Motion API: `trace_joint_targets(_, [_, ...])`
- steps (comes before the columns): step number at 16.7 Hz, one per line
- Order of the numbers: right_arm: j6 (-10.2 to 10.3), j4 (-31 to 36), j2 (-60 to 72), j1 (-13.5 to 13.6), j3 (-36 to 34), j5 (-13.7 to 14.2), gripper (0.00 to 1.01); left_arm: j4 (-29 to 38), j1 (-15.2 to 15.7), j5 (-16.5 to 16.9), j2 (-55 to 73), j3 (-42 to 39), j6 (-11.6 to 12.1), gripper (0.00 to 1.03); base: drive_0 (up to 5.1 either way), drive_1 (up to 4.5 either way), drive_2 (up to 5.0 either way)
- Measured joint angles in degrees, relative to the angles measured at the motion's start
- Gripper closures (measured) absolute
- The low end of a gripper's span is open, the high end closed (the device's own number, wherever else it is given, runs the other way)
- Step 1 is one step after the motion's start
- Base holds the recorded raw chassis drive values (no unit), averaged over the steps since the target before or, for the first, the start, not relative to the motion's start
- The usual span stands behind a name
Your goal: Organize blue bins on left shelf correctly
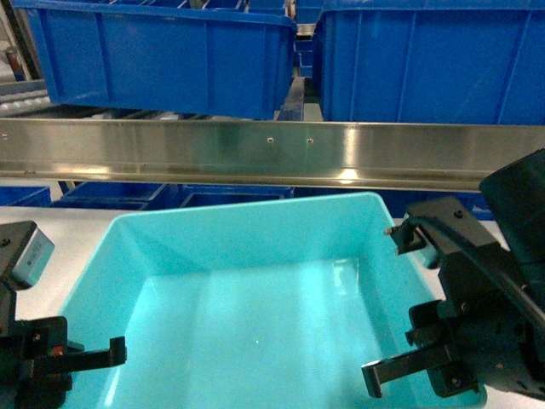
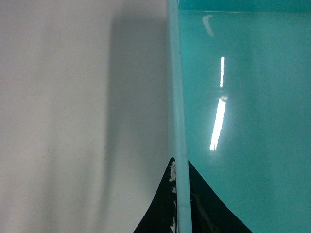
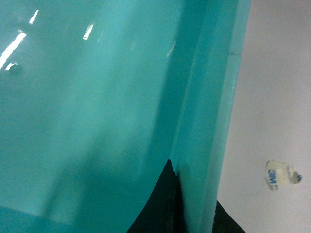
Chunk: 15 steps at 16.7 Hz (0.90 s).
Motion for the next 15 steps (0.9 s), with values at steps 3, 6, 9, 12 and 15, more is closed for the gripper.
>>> trace_joint_targets(3, [-0.6, -1.5, -7.2, -1.5, -0.6, -1.6, 0.99, -5.8, 0.2, 0.4, -10.7, 0.6, 3.1, 1.01, 0.0, 0.00, 0.0])
trace_joint_targets(6, [-2.4, 2.1, -12.0, -1.9, -2.9, -2.2, 0.99, -6.2, 0.0, 0.3, -15.0, 0.6, 4.8, 1.01, 0.0, 0.00, 0.0])
trace_joint_targets(9, [-2.9, 1.9, -12.0, -1.9, -3.1, -2.2, 0.99, -6.5, -0.1, 0.5, -14.8, 0.6, 4.8, 1.01, 0.0, 0.00, 0.0])
trace_joint_targets(12, [-2.9, 1.9, -12.0, -1.9, -3.1, -2.2, 0.99, -6.5, -0.1, 0.5, -14.8, 0.6, 4.8, 1.01, 0.0, 0.00, 0.0])
trace_joint_targets(15, [-2.9, 1.9, -12.0, -2.1, -3.1, -2.2, 0.99, -6.3, -0.1, 0.7, -14.7, 0.7, 4.8, 1.01, -3.2, -1.45, 4.9])
